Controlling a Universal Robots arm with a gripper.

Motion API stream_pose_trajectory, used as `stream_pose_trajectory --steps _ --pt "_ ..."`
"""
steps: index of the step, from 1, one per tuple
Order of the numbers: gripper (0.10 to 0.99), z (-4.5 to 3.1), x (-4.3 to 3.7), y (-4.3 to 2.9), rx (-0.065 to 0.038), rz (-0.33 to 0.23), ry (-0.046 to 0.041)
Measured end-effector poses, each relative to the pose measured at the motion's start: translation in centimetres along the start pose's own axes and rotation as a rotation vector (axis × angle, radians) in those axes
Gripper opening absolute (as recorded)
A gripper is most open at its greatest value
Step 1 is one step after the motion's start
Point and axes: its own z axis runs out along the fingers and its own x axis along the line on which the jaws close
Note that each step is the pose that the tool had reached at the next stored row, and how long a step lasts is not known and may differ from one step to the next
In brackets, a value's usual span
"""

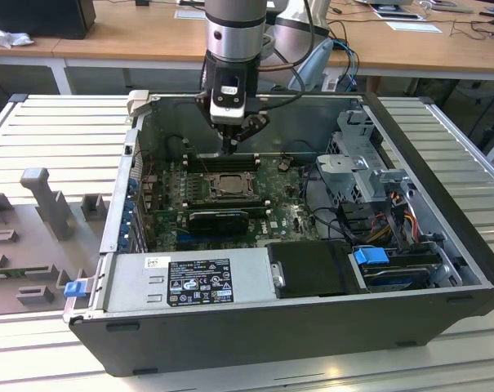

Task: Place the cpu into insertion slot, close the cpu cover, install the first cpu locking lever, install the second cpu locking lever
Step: 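Install the first cpu locking lever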

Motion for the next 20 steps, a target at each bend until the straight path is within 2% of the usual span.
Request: stream_pose_trajectory --steps 5,12,14,20 --pt "0.106 0.00 0.00 0.00 0.001 -0.051 0.0022" --pt "0.106 0.00 0.00 0.00 0.005 -0.199 0.0084" --pt "0.106 0.01 0.00 0.00 0.006 -0.225 0.0092" --pt "0.106 0.00 -0.01 0.00 0.026 -0.308 0.0020"
